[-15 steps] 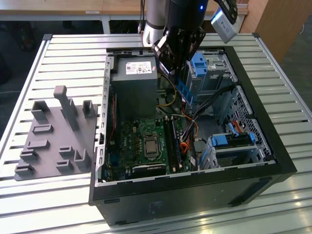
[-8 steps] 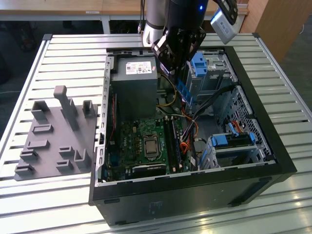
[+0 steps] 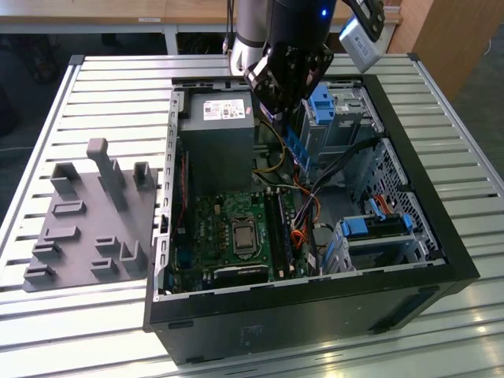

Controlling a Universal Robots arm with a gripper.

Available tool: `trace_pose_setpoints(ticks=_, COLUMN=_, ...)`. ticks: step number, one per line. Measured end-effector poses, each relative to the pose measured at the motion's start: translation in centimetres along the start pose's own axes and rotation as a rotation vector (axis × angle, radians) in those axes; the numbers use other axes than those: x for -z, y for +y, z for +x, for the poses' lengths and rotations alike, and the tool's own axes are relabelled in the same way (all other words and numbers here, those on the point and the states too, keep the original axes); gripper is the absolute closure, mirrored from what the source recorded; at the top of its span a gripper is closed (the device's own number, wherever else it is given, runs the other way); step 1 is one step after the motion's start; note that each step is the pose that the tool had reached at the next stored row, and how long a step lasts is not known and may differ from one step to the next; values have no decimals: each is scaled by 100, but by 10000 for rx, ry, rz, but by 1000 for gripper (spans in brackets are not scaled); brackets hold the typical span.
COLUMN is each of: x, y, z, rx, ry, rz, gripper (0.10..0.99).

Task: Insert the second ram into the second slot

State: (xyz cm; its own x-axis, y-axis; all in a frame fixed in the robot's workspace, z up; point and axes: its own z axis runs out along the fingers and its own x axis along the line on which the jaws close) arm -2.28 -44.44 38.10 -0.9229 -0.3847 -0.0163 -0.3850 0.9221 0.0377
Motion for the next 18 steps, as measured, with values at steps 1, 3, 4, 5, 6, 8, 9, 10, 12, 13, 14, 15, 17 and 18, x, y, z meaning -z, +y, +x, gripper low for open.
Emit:
trace_pose_setpoints(ticks=1, x=0, y=0, z=0, rx=-40, ry=-1, rz=0, gripper=949)
trace_pose_setpoints(ticks=3, x=0, y=0, z=0, rx=-123, ry=-4, rz=2, gripper=949)
trace_pose_setpoints(ticks=4, x=0, y=0, z=0, rx=-169, ry=-6, rz=2, gripper=949)
trace_pose_setpoints(ticks=5, x=0, y=0, z=0, rx=-212, ry=-8, rz=3, gripper=949)
trace_pose_setpoints(ticks=6, x=0, y=0, z=0, rx=-255, ry=-9, rz=4, gripper=949)
trace_pose_setpoints(ticks=8, x=0, y=0, z=0, rx=-339, ry=-12, rz=5, gripper=949)
trace_pose_setpoints(ticks=9, x=0, y=0, z=0, rx=-380, ry=-14, rz=6, gripper=949)
trace_pose_setpoints(ticks=10, x=0, y=0, z=0, rx=-421, ry=-16, rz=6, gripper=949)
trace_pose_setpoints(ticks=12, x=0, y=0, z=0, rx=-507, ry=-19, rz=8, gripper=949)
trace_pose_setpoints(ticks=13, x=0, y=0, z=0, rx=-549, ry=-21, rz=8, gripper=949)
trace_pose_setpoints(ticks=14, x=0, y=0, z=0, rx=-590, ry=-22, rz=9, gripper=949)
trace_pose_setpoints(ticks=15, x=0, y=0, z=0, rx=-633, ry=-24, rz=10, gripper=949)
trace_pose_setpoints(ticks=17, x=0, y=0, z=0, rx=-719, ry=-27, rz=11, gripper=949)
trace_pose_setpoints(ticks=18, x=0, y=0, z=0, rx=-763, ry=-29, rz=11, gripper=949)
